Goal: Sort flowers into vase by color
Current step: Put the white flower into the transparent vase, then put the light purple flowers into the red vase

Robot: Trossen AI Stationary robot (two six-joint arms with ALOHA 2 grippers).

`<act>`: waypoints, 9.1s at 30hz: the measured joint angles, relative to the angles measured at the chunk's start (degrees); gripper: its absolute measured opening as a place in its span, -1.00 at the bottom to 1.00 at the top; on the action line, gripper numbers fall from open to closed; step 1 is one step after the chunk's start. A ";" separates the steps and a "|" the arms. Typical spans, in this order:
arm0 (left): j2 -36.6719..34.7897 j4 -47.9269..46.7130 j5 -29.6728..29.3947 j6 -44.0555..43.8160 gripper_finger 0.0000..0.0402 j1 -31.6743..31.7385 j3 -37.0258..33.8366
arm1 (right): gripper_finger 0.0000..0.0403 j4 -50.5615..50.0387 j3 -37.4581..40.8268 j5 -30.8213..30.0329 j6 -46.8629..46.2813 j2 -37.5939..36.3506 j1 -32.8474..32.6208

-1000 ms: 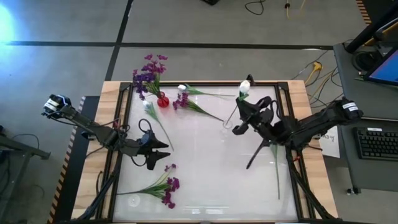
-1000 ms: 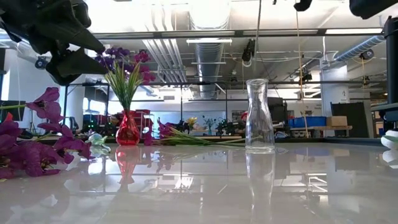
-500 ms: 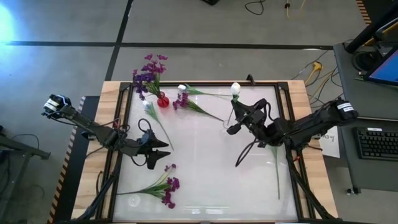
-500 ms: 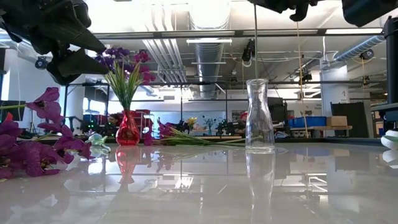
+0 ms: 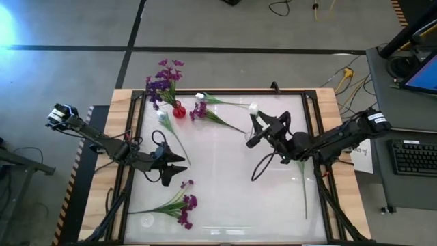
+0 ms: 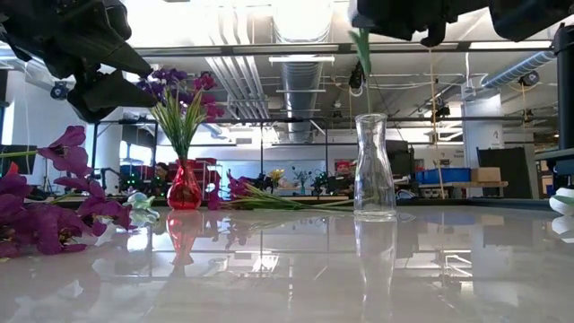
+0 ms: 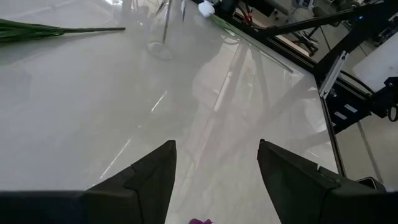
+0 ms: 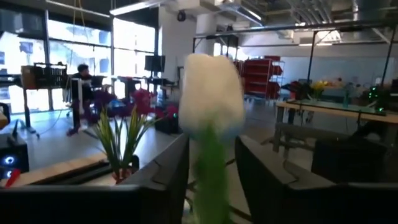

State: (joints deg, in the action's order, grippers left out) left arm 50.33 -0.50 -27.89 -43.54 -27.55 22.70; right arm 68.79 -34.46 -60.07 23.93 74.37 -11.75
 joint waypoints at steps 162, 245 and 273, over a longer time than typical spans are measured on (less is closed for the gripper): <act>8.21 19.98 -26.98 36.21 0.08 10.10 0.64 | -0.91 -37.19 -36.52 31.81 -13.01 20.31 3.13; -20.81 -8.98 41.78 39.53 -0.39 46.97 -9.66 | -0.46 -49.02 -78.82 57.10 -18.44 55.28 28.46; -20.78 -9.05 39.16 35.39 -0.39 46.99 -9.66 | 0.82 -77.59 -90.36 57.09 -19.49 54.63 28.39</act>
State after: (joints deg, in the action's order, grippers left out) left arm 29.54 -9.54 11.27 -8.15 19.44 13.04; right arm -8.80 -124.82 -2.98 4.45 129.00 16.64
